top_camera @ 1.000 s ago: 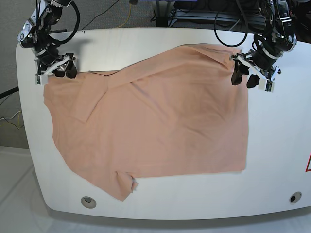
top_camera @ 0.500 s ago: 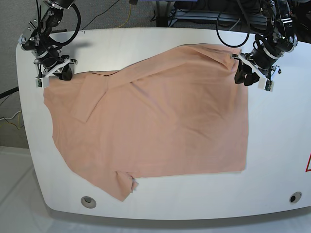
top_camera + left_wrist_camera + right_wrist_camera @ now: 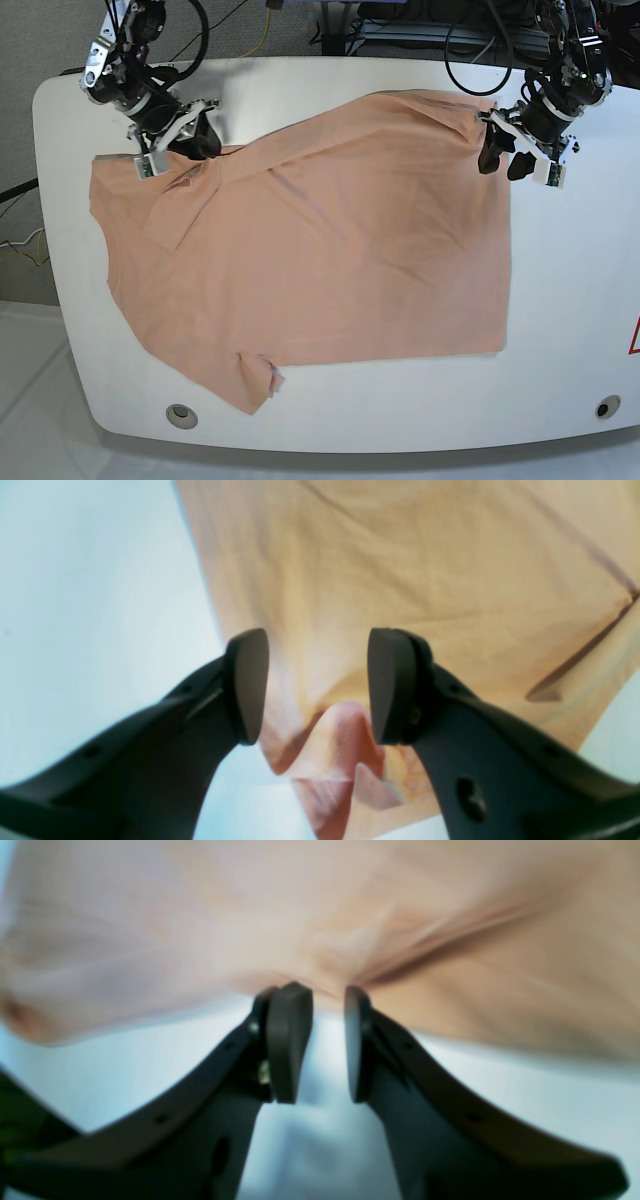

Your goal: Fold the T-shirt properly

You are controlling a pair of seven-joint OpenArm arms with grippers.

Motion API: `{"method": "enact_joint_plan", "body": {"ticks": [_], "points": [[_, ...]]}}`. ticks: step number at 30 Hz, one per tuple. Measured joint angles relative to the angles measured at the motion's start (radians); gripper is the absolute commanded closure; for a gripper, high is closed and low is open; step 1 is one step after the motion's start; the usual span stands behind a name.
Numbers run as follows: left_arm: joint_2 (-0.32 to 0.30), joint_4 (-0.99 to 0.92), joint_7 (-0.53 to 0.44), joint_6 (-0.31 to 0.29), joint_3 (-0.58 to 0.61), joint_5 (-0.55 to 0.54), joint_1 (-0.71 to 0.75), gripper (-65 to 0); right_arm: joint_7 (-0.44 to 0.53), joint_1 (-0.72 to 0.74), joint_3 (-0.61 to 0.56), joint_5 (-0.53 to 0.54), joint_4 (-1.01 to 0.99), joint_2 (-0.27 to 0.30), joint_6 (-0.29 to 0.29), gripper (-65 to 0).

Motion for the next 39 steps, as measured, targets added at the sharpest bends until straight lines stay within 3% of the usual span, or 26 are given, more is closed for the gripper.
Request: {"method": "enact_joint_plan", "body": {"ticks": [4, 9, 17, 29, 39], "points": [[-0.007, 0.002, 0.000, 0.001, 0.000, 0.019, 0.011, -30.6, 0.046, -0.005, -0.032, -0.020, -0.016, 0.013, -0.007, -16.0], [-0.001, 0.004, 0.001, 0.000, 0.006, 0.019, 0.032, -32.0, 0.035, -0.005, -0.013, -0.051, -0.050, 0.014, -0.014, -19.7], [0.002, -0.003, -0.004, 0.000, 0.007, 0.040, 0.033, -34.2, 0.023, 0.063, 0.064, -0.088, -0.055, 0.025, -0.008, -17.7], [0.006, -0.004, 0.008, 0.000, 0.008, 0.041, 0.030, -31.0, 0.000, 0.060, 0.165, -0.078, -0.056, 0.066, -0.008, -17.8], [0.003, -0.004, 0.007, 0.001, 0.013, 0.042, 0.033, -32.2, 0.008, 0.016, 0.157, -0.021, -0.056, 0.082, -0.012, -32.7]]}}
